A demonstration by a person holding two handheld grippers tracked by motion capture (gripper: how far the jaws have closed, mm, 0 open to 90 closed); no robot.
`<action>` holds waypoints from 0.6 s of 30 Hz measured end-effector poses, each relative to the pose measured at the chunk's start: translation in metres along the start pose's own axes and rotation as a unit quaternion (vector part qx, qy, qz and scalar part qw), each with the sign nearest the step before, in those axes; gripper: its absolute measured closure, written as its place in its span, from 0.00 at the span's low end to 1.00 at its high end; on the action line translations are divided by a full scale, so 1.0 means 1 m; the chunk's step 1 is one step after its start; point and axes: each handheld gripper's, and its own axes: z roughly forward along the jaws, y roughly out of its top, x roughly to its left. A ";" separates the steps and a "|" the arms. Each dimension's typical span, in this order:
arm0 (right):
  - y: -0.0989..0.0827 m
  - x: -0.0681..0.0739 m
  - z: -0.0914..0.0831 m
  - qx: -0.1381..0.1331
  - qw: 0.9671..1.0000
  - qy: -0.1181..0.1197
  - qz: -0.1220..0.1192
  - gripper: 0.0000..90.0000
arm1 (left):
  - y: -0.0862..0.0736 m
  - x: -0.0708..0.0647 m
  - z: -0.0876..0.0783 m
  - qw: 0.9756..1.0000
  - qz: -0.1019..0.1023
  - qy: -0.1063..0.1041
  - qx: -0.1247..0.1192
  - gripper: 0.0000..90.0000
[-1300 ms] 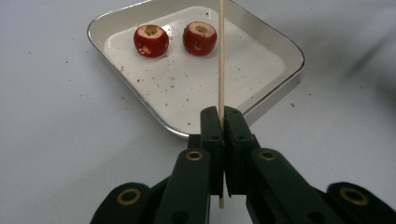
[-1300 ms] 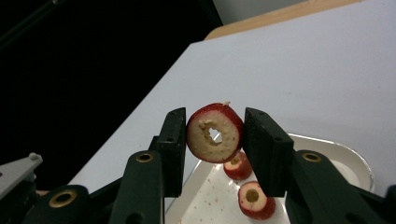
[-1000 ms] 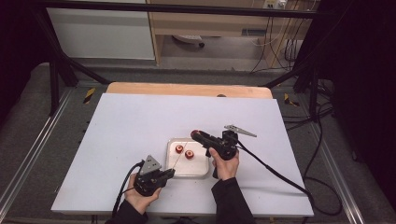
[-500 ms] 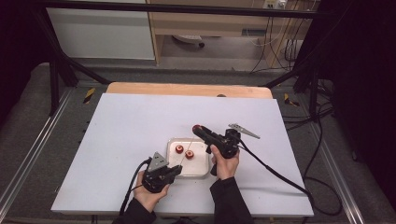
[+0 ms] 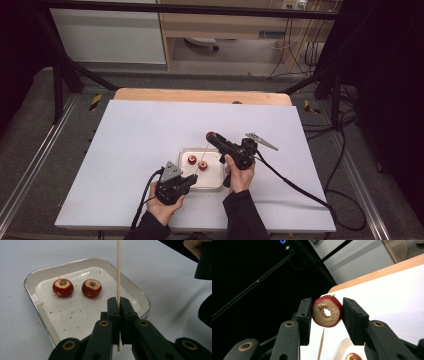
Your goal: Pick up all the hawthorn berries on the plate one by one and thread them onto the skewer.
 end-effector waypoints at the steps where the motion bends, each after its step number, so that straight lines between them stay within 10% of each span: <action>1: 0.000 0.000 0.000 -0.002 1.000 0.001 0.001 0.68 | 0.000 0.000 0.000 1.000 0.001 0.001 -0.001 0.97; 18: -0.003 0.001 0.001 -0.010 1.000 0.009 0.012 0.68 | 0.001 -0.002 0.001 1.000 -0.004 0.000 -0.007 0.97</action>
